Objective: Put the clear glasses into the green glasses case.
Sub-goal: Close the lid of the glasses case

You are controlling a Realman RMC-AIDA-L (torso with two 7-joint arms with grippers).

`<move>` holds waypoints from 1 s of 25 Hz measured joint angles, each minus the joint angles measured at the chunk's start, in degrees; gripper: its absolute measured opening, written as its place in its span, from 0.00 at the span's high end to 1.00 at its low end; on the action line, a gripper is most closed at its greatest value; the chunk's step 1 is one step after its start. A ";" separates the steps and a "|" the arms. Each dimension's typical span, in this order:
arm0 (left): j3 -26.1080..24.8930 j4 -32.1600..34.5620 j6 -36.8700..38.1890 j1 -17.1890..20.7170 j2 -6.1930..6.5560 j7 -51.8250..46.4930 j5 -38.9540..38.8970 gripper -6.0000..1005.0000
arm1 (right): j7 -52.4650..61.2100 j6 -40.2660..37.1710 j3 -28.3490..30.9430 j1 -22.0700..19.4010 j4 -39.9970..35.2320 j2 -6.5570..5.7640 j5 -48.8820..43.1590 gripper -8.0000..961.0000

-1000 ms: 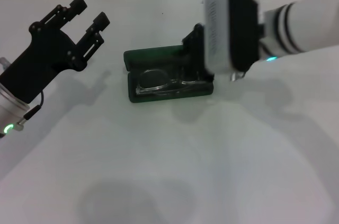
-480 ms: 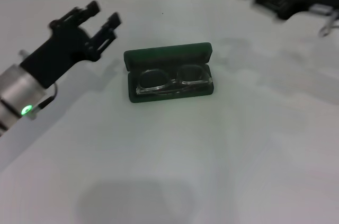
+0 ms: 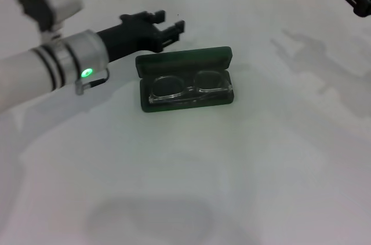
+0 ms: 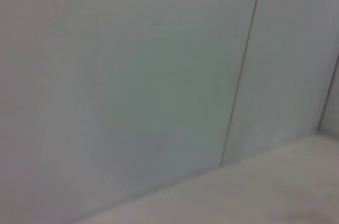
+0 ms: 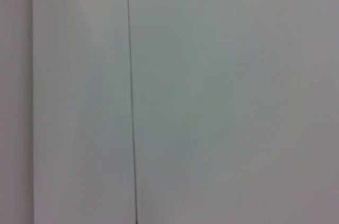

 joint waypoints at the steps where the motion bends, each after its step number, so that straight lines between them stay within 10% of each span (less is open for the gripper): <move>1: 0.01 0.00 -1.31 -0.81 -0.05 -1.09 1.48 0.44 | -0.01 0.03 0.08 -0.07 0.31 0.00 0.07 0.74; 5: 0.00 0.11 -3.16 -3.17 -0.17 -4.43 7.21 0.44 | -0.06 0.16 0.14 -0.29 1.02 -0.08 0.11 0.73; 7: 0.00 0.12 -2.85 -3.16 -0.13 -4.44 8.54 0.43 | -0.08 0.50 0.01 -0.30 1.20 -0.14 -0.04 0.53; 25: 0.01 0.09 3.13 2.54 -0.02 3.42 11.97 0.43 | -0.18 1.35 -0.84 0.15 1.26 -0.19 -0.31 0.50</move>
